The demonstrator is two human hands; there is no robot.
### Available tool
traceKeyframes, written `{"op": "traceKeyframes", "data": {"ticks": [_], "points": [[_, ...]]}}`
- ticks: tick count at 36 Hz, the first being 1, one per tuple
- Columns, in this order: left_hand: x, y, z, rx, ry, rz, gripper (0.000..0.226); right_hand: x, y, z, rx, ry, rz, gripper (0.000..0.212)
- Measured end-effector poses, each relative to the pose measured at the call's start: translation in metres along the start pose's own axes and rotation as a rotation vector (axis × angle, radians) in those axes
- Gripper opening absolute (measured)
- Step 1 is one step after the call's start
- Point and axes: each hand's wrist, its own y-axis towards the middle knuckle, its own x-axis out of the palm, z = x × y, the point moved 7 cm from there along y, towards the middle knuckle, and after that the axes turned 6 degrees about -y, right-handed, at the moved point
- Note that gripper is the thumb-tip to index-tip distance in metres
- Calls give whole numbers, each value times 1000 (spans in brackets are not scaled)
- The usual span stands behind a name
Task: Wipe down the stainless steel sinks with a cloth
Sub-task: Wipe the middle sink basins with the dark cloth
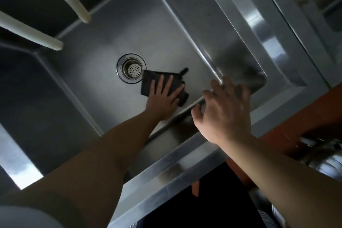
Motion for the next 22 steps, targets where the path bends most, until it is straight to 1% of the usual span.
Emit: {"op": "traceKeyframes", "data": {"ticks": [2, 4, 6, 9, 10, 11, 12, 14, 15, 16, 19, 22], "points": [[12, -5, 27, 88, -2, -33, 63, 0, 0, 0, 1, -7, -3, 50], [17, -6, 38, 105, -14, -31, 65, -1, 0, 1, 6, -8, -7, 48], [17, -6, 34, 121, -16, -28, 62, -2, 0, 0, 0, -16, -11, 48], [10, -9, 12, 233, 40, -45, 56, -3, -1, 1, 1, -26, 6, 47], [7, -13, 0, 233, 62, -38, 55, -3, -1, 0, 5, -20, 15, 46], [4, -18, -15, 178, 64, -14, 55, -3, -1, 0, 8, -12, 22, 46], [-2, -23, -33, 67, 37, 39, 54, -3, -1, 0, 11, -5, 29, 45], [-14, -34, -72, -229, -42, 160, 54, -3, -1, 0, 15, -6, 45, 45], [-18, -38, -91, -367, -72, 167, 55, -3, -1, 0, 14, -6, 47, 45], [-20, -42, -108, -468, -101, 161, 56, -4, -1, 0, 14, -2, 45, 45], [-26, -53, -142, -658, -222, 124, 57, -4, -2, 1, 17, 1, 37, 45], [-30, -64, -148, -889, -410, 162, 58, -4, -2, 1, 22, 4, 35, 46]]}}
